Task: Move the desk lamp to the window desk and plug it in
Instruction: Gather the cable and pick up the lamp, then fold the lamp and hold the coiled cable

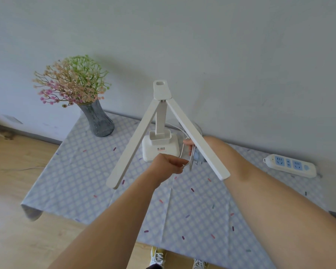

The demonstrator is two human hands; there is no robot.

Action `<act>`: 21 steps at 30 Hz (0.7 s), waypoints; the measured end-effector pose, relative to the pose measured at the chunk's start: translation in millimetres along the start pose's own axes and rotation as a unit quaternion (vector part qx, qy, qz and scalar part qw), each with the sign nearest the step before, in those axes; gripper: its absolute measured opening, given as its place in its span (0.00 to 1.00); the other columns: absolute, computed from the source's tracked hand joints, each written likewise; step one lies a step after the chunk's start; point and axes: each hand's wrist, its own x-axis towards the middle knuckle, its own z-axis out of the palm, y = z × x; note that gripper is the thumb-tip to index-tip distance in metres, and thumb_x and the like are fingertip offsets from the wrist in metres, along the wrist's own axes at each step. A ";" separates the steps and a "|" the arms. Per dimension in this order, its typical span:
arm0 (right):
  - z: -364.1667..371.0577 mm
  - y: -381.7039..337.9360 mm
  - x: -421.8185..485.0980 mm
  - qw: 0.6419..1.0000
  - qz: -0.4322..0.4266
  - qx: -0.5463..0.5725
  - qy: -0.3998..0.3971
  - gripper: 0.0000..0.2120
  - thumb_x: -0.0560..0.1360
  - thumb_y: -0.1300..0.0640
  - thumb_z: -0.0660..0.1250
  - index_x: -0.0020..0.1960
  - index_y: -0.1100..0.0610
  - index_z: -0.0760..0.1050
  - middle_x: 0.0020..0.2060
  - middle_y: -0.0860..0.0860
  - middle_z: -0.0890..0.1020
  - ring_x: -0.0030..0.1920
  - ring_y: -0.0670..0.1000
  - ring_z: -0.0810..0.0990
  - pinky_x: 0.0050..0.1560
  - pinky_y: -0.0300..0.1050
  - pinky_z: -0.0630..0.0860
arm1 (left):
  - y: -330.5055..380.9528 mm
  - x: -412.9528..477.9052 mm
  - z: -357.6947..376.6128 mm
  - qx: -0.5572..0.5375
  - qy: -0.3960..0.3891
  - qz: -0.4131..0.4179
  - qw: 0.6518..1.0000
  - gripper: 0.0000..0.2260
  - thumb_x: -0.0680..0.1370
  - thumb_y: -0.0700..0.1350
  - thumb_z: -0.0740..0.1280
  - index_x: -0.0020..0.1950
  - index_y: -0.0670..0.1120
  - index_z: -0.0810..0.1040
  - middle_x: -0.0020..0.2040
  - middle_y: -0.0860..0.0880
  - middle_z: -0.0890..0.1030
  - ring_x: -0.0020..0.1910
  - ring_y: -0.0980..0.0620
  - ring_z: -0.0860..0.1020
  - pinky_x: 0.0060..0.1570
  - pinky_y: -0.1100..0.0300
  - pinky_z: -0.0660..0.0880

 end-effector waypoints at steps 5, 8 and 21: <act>-7.3 -10.9 -15.5 0.999 -0.013 0.036 -0.009 0.06 0.76 0.65 0.68 0.40 0.64 0.74 0.33 0.58 0.73 0.32 0.53 0.73 0.34 0.46 0.71 | 3.4 -3.2 -14.1 -0.059 0.053 0.004 0.997 0.17 0.72 0.34 0.72 0.58 0.47 0.81 0.54 0.49 0.80 0.53 0.51 0.78 0.59 0.58 0.74; -9.0 -19.3 -10.7 1.000 -0.002 0.011 -0.010 0.08 0.78 0.62 0.65 0.41 0.63 0.73 0.38 0.59 0.75 0.37 0.54 0.74 0.40 0.47 0.74 | 6.9 -7.8 -30.0 -0.100 0.076 0.002 0.992 0.14 0.74 0.34 0.69 0.57 0.46 0.80 0.54 0.47 0.80 0.54 0.49 0.79 0.59 0.54 0.76; -17.3 -57.1 -31.4 0.998 -0.037 -0.045 0.016 0.05 0.70 0.62 0.70 0.36 0.60 0.77 0.42 0.59 0.79 0.37 0.55 0.77 0.38 0.43 0.75 | 62.1 -34.0 -95.3 -0.187 0.084 0.046 0.978 0.05 0.78 0.38 0.65 0.49 0.41 0.82 0.47 0.41 0.83 0.47 0.43 0.82 0.52 0.50 0.79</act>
